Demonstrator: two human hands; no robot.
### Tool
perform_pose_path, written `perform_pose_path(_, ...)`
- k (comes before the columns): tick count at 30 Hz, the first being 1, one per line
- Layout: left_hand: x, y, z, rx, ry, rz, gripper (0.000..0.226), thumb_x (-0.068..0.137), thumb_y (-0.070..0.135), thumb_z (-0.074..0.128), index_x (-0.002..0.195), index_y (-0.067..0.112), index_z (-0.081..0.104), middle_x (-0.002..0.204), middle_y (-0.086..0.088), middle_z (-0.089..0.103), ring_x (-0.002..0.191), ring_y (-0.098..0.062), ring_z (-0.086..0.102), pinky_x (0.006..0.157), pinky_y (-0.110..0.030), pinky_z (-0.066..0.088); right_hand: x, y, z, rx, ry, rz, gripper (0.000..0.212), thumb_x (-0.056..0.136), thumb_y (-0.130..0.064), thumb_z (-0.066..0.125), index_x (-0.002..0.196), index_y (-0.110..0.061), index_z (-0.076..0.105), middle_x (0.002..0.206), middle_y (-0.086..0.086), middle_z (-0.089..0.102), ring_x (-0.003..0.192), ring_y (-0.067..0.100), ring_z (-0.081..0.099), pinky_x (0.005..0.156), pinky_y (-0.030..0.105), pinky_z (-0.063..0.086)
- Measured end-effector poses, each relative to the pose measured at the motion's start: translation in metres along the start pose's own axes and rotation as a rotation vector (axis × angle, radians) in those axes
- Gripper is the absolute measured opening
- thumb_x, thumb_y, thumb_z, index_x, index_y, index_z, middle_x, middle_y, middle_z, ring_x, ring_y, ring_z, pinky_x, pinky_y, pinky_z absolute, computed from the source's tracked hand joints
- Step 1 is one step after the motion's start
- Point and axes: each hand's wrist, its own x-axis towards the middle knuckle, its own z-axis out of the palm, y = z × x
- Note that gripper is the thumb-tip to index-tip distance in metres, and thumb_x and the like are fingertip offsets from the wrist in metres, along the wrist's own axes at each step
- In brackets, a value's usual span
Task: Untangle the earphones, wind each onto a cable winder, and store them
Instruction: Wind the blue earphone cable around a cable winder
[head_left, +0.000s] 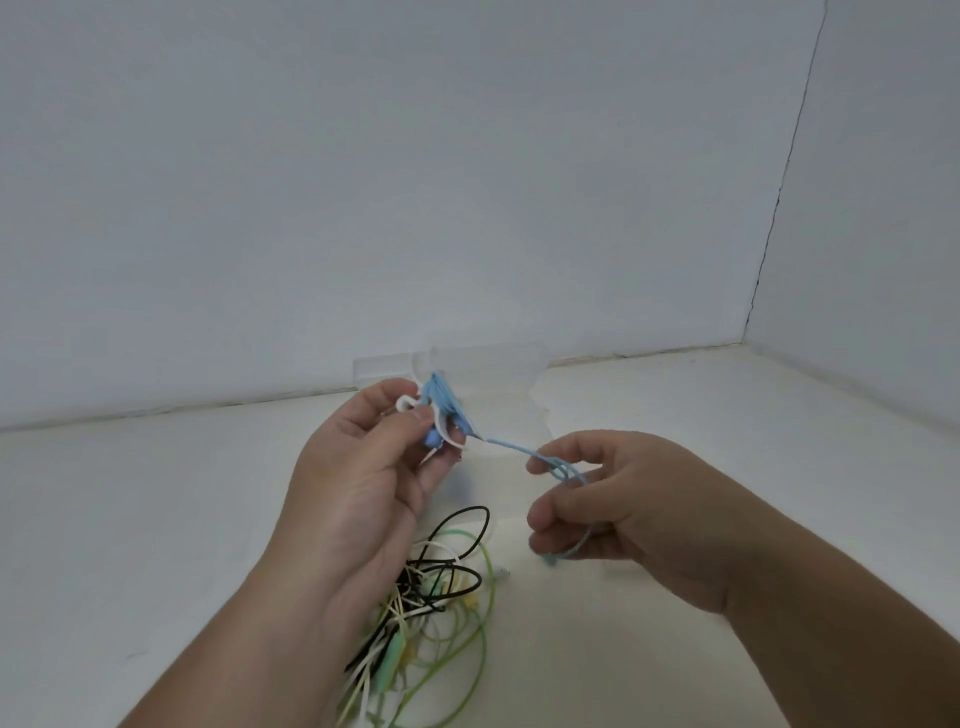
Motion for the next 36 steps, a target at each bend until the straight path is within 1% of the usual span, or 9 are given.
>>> perform_pose_path(7,0.013,0.002,-0.013,0.024,0.264,0.075,0.019,0.091,-0.007,0.058,0.083,0.01,0.061,0.066,-0.005,0.068,0.077,-0.026,0.067,0.072,-0.029,0.061,0.005,-0.003,-0.03,-0.014,0.37,-0.016,0.013,0.093,-0.01,0.065,0.084,-0.002,0.071,0.059,0.005,0.064,0.046,0.016,0.052,0.046,0.022,0.047)
perform_pose_path(14,0.013,-0.001,-0.012,-0.016,0.27,0.072,0.019,0.09,-0.009,0.058,0.085,0.009,0.06,0.078,-0.014,0.067,0.08,-0.031,0.067,0.069,-0.028,0.061,0.009,-0.004,-0.043,-0.042,0.763,-0.144,0.053,0.098,-0.043,0.054,0.054,-0.013,0.053,0.055,0.003,0.044,0.06,0.025,0.041,0.065,0.041,0.036)
perform_pose_path(19,0.013,-0.003,-0.014,0.019,0.281,0.089,0.02,0.09,-0.009,0.058,0.086,0.01,0.061,0.083,-0.015,0.066,0.081,-0.031,0.067,0.065,-0.028,0.059,0.001,-0.014,-0.048,0.161,0.973,-0.247,0.047,0.093,-0.05,0.058,0.066,-0.011,0.064,0.049,-0.006,0.047,0.039,0.011,0.043,0.078,0.049,0.056)
perform_pose_path(22,0.013,-0.002,-0.015,0.057,0.252,0.092,0.018,0.09,-0.008,0.059,0.086,0.01,0.061,0.081,-0.014,0.064,0.084,-0.031,0.066,0.073,-0.032,0.06,-0.005,-0.019,-0.047,0.019,1.042,-0.343,0.027,0.09,-0.035,0.063,0.078,-0.011,0.066,0.047,-0.01,0.045,0.04,0.006,0.04,0.053,0.032,0.049)
perform_pose_path(24,0.009,-0.003,-0.01,0.105,0.185,0.091,0.018,0.09,-0.007,0.06,0.085,0.01,0.062,0.082,-0.013,0.063,0.082,-0.03,0.066,0.079,-0.034,0.061,-0.003,-0.015,-0.045,-0.241,0.991,-0.347,0.018,0.092,-0.028,0.06,0.089,-0.014,0.07,0.053,-0.016,0.056,0.053,0.009,0.051,0.06,0.029,0.041)
perform_pose_path(26,0.003,-0.004,-0.004,0.161,0.129,0.107,0.02,0.09,-0.008,0.058,0.084,0.01,0.062,0.08,-0.011,0.063,0.074,-0.026,0.067,0.082,-0.036,0.059,0.0,-0.01,-0.037,-0.535,0.89,-0.258,0.025,0.092,-0.02,0.056,0.114,-0.022,0.069,0.101,-0.012,0.069,0.092,0.019,0.062,0.084,0.034,0.046)
perform_pose_path(28,-0.001,-0.005,0.001,0.214,0.082,0.125,0.022,0.089,-0.01,0.058,0.083,0.01,0.063,0.075,-0.009,0.063,0.069,-0.024,0.065,0.084,-0.039,0.057,0.001,-0.006,-0.026,-0.648,0.767,-0.288,0.04,0.09,-0.01,0.056,0.127,-0.025,0.063,0.125,-0.01,0.06,0.108,0.017,0.058,0.097,0.028,0.041)
perform_pose_path(33,-0.009,-0.007,0.006,0.24,-0.019,0.109,0.024,0.087,-0.01,0.06,0.081,0.012,0.064,0.072,-0.006,0.067,0.066,-0.021,0.067,0.078,-0.037,0.057,0.004,0.002,0.005,-0.458,0.171,-0.397,0.054,0.086,-0.008,0.065,0.134,-0.032,0.057,0.121,-0.02,0.066,0.116,-0.008,0.056,0.104,0.022,0.042)
perform_pose_path(36,-0.01,-0.007,0.007,0.231,-0.06,0.106,0.024,0.087,-0.01,0.059,0.083,0.012,0.064,0.075,-0.009,0.067,0.065,-0.02,0.067,0.071,-0.031,0.059,0.004,0.005,0.015,-0.369,0.011,-0.274,0.032,0.092,-0.018,0.065,0.122,-0.028,0.066,0.102,-0.014,0.075,0.093,-0.009,0.065,0.086,0.017,0.048)
